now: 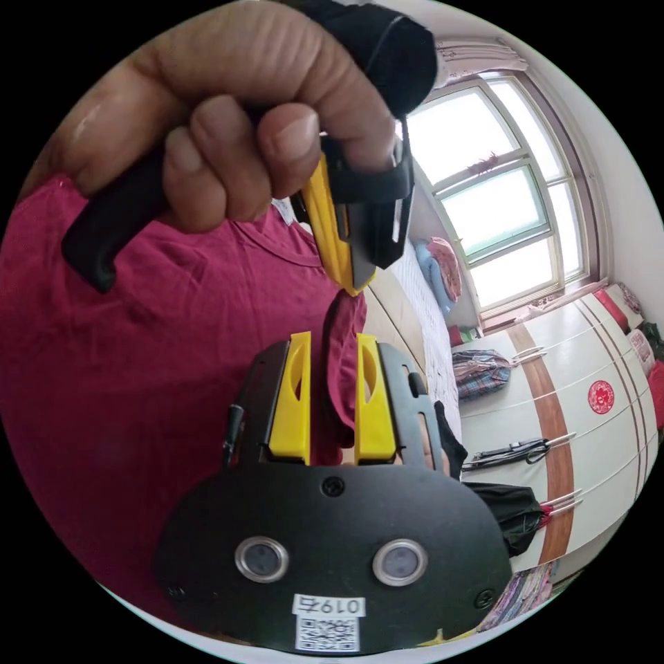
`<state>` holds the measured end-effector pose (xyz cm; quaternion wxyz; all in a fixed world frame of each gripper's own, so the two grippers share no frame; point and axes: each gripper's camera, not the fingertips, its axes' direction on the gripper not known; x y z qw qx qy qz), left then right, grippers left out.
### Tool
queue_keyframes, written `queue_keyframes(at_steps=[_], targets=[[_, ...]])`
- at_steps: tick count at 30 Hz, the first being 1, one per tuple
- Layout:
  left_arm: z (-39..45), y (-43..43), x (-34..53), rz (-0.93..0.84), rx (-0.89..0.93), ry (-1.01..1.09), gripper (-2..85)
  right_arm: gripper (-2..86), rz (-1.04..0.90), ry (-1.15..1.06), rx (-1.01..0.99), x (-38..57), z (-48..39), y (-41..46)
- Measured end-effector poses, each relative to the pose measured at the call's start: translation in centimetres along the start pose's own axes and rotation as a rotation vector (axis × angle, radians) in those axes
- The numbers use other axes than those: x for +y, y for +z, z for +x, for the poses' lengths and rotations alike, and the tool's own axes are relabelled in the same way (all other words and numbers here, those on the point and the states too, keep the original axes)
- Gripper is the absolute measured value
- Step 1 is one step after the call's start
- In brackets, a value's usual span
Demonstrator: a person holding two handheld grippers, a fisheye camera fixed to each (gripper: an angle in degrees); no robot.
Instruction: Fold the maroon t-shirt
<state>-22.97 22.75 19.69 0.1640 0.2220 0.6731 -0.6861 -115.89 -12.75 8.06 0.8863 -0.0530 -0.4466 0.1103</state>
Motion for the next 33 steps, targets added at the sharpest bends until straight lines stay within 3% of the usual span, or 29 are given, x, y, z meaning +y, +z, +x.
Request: queue_keyframes(at_steps=[4, 8, 12, 18, 26, 30, 33], targets=[[-0.8, -0.4, -1.5, -0.001, 0.021, -0.008, 1.8, 9.0, -0.003, -0.027, -0.020, -1.9, -2.5, -0.9], [-1.8, -0.6, -3.2, -0.016, 0.016, -0.010, 2.7, 0.6, -0.013, -0.018, 0.100, -3.3, -4.8, -2.1], [-2.8, -1.0, -5.0, -0.017, 0.012, -0.029, 7.0, -0.5, -0.002, 0.007, 0.084, -4.5, -5.9, -3.8], [-5.7, -0.8, -8.5, -0.036, 0.183, -0.125, 14.5, -0.8, 0.009, 0.071, 0.080, -6.6, -7.1, -7.3], [-6.9, 1.8, -12.3, -0.124, 0.223, -0.170, 13.0, -0.8, 0.059, 0.249, 0.022, -10.0, -5.7, -13.7], [-8.1, 3.0, -13.5, -0.135, 0.364, -0.228, 9.4, -0.8, 0.059, 0.248, 0.020, -11.8, -6.0, -16.7], [-9.0, 2.9, -13.8, -0.115, 0.341, -0.260, 5.6, -0.8, 0.049, 0.210, 0.025, -13.6, -6.7, -19.2]])
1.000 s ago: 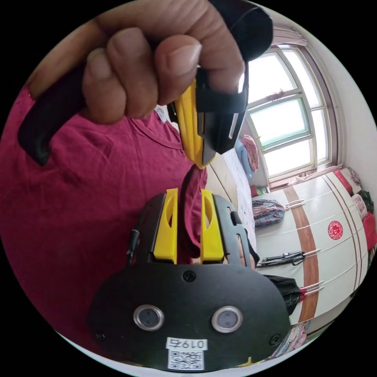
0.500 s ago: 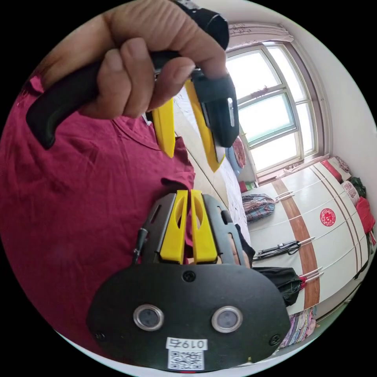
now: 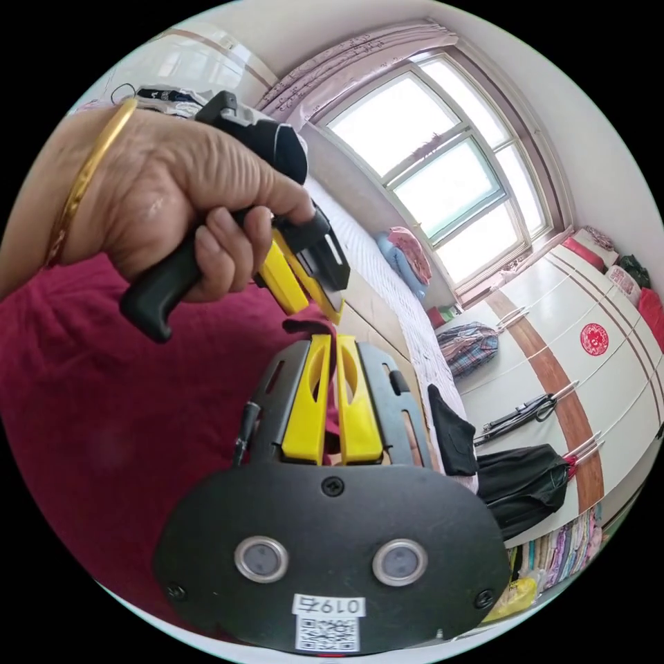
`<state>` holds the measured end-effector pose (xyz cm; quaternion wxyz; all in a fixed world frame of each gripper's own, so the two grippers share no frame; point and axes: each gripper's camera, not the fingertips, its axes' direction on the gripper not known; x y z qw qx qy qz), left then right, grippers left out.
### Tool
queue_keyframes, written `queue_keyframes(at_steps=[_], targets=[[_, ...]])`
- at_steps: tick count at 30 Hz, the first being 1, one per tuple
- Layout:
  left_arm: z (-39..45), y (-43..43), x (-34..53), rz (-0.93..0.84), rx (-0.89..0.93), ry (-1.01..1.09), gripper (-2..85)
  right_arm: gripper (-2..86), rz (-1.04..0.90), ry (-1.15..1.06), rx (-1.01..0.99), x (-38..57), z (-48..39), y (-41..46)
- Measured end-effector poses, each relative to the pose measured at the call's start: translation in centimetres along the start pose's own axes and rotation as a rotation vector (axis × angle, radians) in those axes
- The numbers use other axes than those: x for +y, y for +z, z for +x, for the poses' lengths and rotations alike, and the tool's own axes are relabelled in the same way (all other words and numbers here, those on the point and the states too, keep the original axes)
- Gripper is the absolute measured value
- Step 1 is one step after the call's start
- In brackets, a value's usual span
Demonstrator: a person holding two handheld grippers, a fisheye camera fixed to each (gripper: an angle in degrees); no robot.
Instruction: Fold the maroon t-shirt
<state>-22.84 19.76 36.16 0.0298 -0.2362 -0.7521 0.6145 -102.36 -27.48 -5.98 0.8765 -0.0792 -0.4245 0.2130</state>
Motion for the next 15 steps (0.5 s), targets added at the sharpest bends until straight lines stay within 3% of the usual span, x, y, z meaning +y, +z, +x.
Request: queue_keyframes(at_steps=[15], targets=[[1.2, -1.1, 0.8, 0.031, -0.214, 0.132, 1.4, -0.7, 0.005, -0.163, 0.008, -13.0, -2.4, -15.5]])
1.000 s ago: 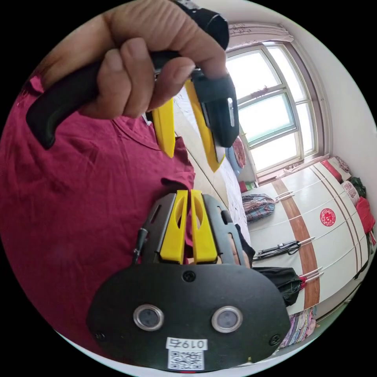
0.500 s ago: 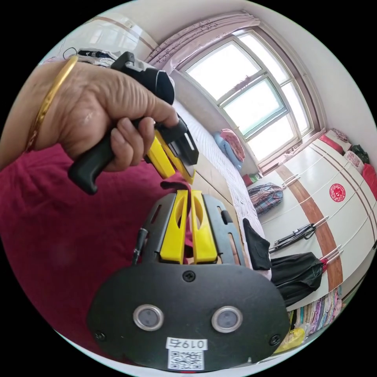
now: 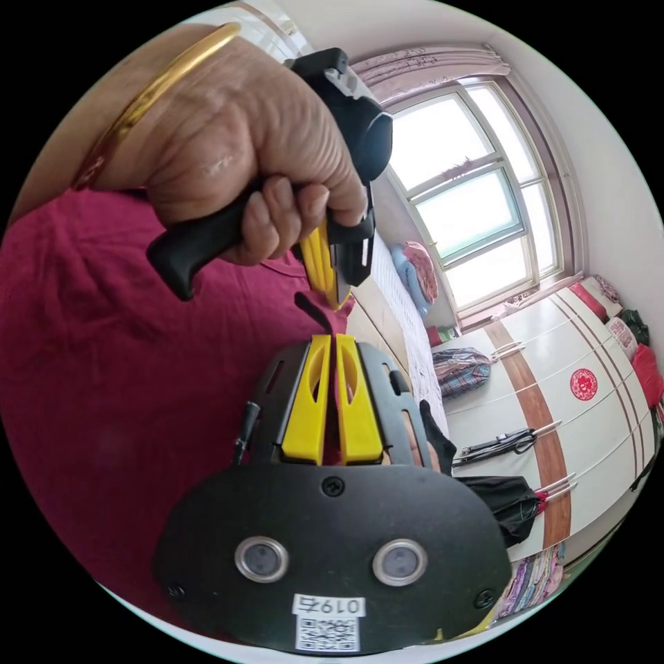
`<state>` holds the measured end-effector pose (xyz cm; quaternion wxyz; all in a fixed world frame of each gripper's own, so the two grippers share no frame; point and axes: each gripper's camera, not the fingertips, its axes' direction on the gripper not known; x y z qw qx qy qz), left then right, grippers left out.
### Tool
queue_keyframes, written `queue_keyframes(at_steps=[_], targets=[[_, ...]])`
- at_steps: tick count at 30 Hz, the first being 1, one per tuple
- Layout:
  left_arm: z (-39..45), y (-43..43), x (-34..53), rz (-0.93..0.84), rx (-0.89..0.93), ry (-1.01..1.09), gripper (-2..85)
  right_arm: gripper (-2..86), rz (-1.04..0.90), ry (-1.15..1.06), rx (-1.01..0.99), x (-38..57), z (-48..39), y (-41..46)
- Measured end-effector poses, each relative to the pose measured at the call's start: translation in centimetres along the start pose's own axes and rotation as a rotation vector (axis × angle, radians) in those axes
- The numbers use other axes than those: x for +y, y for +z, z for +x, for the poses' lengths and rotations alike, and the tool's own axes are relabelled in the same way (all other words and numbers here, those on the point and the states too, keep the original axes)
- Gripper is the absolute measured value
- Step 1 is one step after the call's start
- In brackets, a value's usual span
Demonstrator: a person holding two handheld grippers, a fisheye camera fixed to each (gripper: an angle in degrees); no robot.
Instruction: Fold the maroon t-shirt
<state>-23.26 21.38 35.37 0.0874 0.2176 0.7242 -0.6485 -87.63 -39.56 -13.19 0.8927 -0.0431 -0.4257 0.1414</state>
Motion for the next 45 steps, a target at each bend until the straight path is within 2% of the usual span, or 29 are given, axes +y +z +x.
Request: queue_keyframes(at_steps=[5, 10, 15, 17, 19, 21, 23, 27, 28, 31, 35, 38, 45], targets=[[-0.5, 0.3, -0.9, -0.023, 0.184, -0.020, 1.2, 0.3, 0.052, -0.059, 0.098, -5.5, 1.5, -6.1], [1.5, 0.4, -1.9, -0.078, 0.044, 0.045, 1.0, 6.5, 0.101, -0.089, 0.001, -9.9, 5.6, -12.2], [-0.2, 0.9, -0.9, -0.091, 0.047, 0.018, 1.0, 4.9, 0.204, 0.003, -0.261, -12.0, 16.3, -18.0], [-0.8, 0.9, -0.5, -0.086, 0.065, 0.014, 1.0, 0.4, 0.232, 0.199, -0.532, -13.8, 26.9, -18.1], [-1.2, 0.8, -0.1, -0.068, 0.079, 0.007, 1.0, -0.4, 0.219, 0.316, -0.722, -16.3, 35.3, -15.6], [-1.5, 0.9, 0.2, -0.060, 0.112, 0.010, 1.0, -0.6, 0.177, 0.348, -0.842, -20.7, 42.2, -12.4], [-1.6, 0.9, 0.4, -0.049, 0.119, 0.013, 0.9, -0.4, 0.026, 0.298, -0.889, -29.0, 48.1, -8.4], [-1.7, 0.8, 0.7, -0.035, 0.126, 0.036, 0.9, 3.1, -0.222, 0.101, -1.133, -42.6, 51.1, -2.9], [-1.7, 0.8, 0.8, -0.035, 0.133, 0.039, 0.9, 6.0, -0.358, 0.045, -1.180, -46.6, 51.0, -0.8], [-1.9, 0.6, 1.0, -0.030, 0.152, 0.046, 1.0, 9.1, -0.546, -0.018, -1.157, -54.0, 51.3, 1.8], [-2.4, 0.2, 1.1, -0.018, 0.167, 0.050, 1.0, 10.3, -0.684, -0.078, -1.206, -61.5, 51.7, 3.1], [-2.9, -0.1, 0.9, -0.019, 0.174, 0.051, 1.1, 9.8, -0.743, -0.121, -1.171, -65.5, 52.1, 3.0], [-3.9, -0.9, 0.6, -0.012, 0.191, 0.049, 1.2, 5.3, -0.782, -0.184, -1.169, -72.4, 52.5, 1.6]])
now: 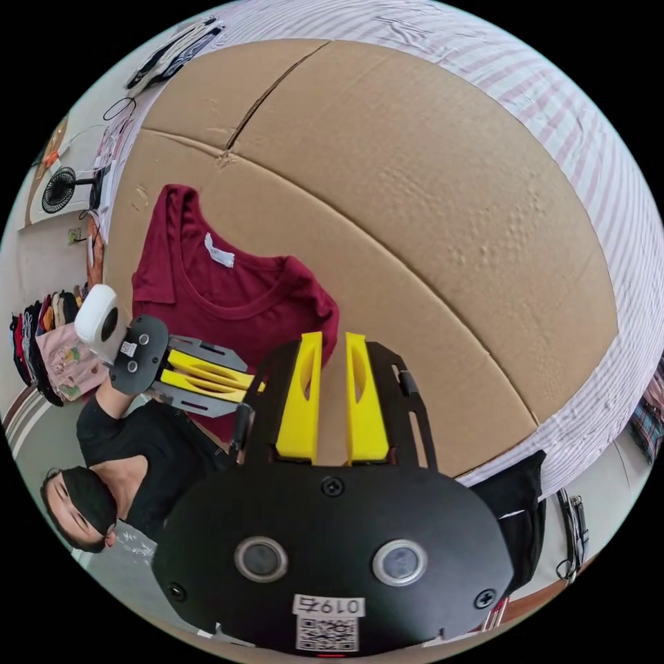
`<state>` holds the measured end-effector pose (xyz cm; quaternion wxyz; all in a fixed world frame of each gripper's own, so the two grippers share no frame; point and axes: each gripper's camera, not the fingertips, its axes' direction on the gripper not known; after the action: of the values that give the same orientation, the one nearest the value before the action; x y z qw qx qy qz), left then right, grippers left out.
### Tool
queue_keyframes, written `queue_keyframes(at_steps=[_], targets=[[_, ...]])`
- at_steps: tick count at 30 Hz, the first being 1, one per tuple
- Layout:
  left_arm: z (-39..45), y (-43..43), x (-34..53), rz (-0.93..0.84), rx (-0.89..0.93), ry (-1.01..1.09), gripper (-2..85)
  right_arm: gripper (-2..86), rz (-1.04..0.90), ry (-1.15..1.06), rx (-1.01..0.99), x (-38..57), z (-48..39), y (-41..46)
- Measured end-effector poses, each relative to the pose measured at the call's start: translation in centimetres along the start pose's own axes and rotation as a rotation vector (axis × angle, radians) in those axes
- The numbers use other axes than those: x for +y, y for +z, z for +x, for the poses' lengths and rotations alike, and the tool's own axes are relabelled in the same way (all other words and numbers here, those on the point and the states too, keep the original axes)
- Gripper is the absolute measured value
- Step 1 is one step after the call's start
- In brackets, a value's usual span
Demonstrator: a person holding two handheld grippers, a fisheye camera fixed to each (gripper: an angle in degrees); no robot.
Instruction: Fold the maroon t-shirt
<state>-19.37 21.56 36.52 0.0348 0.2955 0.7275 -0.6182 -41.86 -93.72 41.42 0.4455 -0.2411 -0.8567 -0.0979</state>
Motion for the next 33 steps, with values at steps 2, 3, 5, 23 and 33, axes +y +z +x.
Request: queue_keyframes(at_steps=[2, 3, 5, 23, 33], targets=[[-0.2, -0.3, -0.1, 0.002, 0.004, -0.002, 1.2, 2.3, -0.013, -0.013, 0.022, -0.9, -1.2, -1.1], [-0.4, -0.5, -0.1, 0.007, 0.008, -0.006, 1.2, 1.5, -0.013, -0.006, 0.035, -1.0, -1.3, -1.5], [-0.6, -0.9, -0.1, 0.019, 0.006, -0.017, 1.2, 0.4, -0.026, 0.029, 0.106, -1.7, -2.2, -2.5], [-6.2, -4.3, -1.5, 0.050, 0.017, -0.234, 1.4, 6.1, -0.157, 0.155, 0.339, -3.4, -5.0, 1.3], [-6.7, -6.2, -3.0, 0.036, -0.009, -0.232, 1.2, 0.5, -0.091, 0.234, 0.220, 4.7, 1.5, 7.2]])
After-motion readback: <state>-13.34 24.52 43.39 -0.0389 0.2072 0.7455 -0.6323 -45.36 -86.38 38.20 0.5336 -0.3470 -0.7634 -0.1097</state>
